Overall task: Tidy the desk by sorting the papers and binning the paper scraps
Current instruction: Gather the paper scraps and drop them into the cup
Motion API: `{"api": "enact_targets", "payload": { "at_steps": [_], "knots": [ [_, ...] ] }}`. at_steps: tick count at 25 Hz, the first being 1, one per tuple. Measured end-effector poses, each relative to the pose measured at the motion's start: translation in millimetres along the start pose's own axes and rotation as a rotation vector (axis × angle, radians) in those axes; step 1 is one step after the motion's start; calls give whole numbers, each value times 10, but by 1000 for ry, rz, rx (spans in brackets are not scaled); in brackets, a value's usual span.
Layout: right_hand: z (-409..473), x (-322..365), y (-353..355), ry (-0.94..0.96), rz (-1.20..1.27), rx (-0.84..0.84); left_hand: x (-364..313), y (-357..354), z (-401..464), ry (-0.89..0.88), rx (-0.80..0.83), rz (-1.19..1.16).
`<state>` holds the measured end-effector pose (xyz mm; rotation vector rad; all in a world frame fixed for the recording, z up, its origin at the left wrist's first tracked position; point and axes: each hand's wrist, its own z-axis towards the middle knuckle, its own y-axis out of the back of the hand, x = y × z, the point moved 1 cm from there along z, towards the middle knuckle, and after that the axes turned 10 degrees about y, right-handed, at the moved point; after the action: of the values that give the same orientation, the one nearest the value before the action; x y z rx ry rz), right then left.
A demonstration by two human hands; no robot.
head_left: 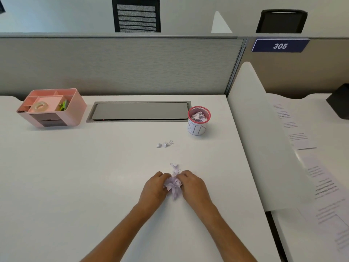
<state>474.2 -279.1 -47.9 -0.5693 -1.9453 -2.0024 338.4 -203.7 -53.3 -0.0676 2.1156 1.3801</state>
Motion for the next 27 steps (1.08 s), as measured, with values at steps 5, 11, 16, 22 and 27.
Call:
{"api": "enact_targets", "payload": {
  "at_steps": [5,11,16,22,27],
  "knots": [
    [-50,-202,164,-102,36,-133,98,24,-2,24,-94,-112],
    [283,-336,684,-160,350,-326,111,59,9,27,-120,-192],
    [1058,-644,1231,-210,263,-501,89,44,-49,23,-125,-225],
    [1662,-918,1341,-180,98,-409,10,-43,-168,42,-91,-273],
    [1689,-1013,1301,-127,175,-386,-81,-7,-45,44,-106,-302]
  ]
}}
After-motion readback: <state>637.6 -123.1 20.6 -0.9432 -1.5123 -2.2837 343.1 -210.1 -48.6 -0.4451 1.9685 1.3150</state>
